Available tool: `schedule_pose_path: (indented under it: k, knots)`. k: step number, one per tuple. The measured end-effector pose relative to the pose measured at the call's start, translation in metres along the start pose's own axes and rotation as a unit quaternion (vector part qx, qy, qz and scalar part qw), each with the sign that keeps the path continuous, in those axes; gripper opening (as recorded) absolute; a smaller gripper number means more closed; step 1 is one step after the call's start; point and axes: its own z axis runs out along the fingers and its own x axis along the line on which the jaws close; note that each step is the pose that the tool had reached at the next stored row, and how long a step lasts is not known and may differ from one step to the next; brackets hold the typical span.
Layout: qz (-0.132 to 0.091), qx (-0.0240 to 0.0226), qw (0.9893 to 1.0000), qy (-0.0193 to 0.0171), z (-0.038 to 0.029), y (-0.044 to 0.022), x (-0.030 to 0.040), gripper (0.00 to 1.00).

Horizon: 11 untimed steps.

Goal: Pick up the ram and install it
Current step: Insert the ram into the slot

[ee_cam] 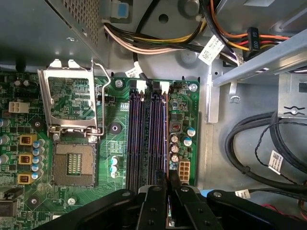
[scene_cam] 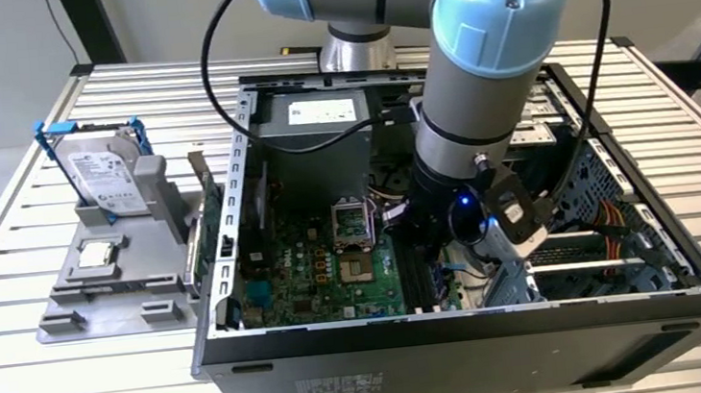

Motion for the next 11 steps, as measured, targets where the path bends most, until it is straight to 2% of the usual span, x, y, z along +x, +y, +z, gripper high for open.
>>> schedule_pose_path:
  k: [11]
  knots:
    - [0.000, 0.0000, 1.0000, 0.0000, 0.0008, 0.0010, 0.0000, 0.00]
